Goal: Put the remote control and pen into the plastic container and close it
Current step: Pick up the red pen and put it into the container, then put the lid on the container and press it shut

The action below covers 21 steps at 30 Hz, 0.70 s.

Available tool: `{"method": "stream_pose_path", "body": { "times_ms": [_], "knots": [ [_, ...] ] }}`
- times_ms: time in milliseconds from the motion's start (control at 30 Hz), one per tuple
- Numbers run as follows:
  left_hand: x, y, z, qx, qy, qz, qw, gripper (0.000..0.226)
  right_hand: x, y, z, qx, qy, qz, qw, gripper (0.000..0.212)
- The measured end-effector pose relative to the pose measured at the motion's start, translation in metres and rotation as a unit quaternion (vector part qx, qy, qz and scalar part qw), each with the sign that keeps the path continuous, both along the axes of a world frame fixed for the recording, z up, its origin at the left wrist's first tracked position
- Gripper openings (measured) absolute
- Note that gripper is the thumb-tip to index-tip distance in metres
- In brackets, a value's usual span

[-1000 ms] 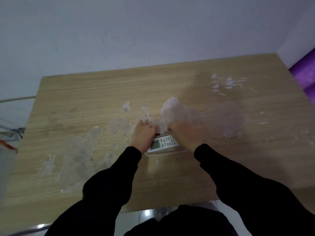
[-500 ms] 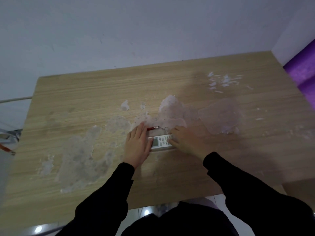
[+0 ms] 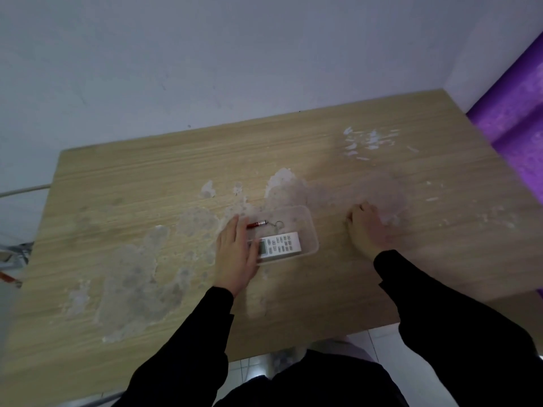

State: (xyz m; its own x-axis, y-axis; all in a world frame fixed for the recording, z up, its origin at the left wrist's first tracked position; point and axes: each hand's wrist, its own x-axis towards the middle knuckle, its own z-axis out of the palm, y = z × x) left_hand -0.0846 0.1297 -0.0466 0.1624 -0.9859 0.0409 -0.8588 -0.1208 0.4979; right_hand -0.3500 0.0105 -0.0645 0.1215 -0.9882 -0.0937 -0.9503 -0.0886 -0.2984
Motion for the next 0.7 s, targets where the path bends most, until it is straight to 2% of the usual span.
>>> {"method": "stream_pose_path", "body": {
  "times_ms": [100,167,267,333,400,467,567,633,700],
  "knots": [
    [-0.005,-0.002,0.007,-0.025,0.014,0.007,1.0,0.05,0.004,-0.003,-0.002,0.013,0.021,0.013,1.0,0.021],
    [-0.01,-0.002,0.012,-0.041,0.021,0.009,0.999,0.052,0.005,-0.002,0.001,0.021,-0.002,0.017,1.0,0.019],
    [-0.014,-0.005,0.014,-0.056,0.054,0.023,0.997,0.046,0.018,0.001,0.026,-0.01,-0.144,-0.012,0.989,0.013],
    [-0.017,-0.008,0.018,-0.072,0.088,0.029,0.993,0.043,0.032,0.006,0.056,-0.063,-0.259,-0.007,0.964,0.012],
    [-0.022,-0.014,0.027,-0.093,0.14,0.037,0.985,0.038,0.044,0.011,0.088,-0.064,-0.381,-0.006,0.922,0.011],
    [-0.026,-0.021,0.04,-0.073,0.243,0.082,0.964,0.041,0.051,0.017,0.111,0.001,-0.516,0.001,0.857,0.015],
    [-0.026,-0.035,0.052,-0.005,0.441,0.177,0.88,0.05,0.053,0.023,0.119,0.131,-0.683,-0.019,0.718,0.024],
    [-0.02,-0.042,0.052,0.001,0.507,0.213,0.835,0.046,0.049,0.027,0.113,0.207,-0.731,-0.043,0.648,0.024],
    [-0.014,-0.041,0.05,-0.004,0.502,0.222,0.836,0.038,0.046,0.031,0.102,0.242,-0.733,-0.086,0.63,0.024]
  ]
}}
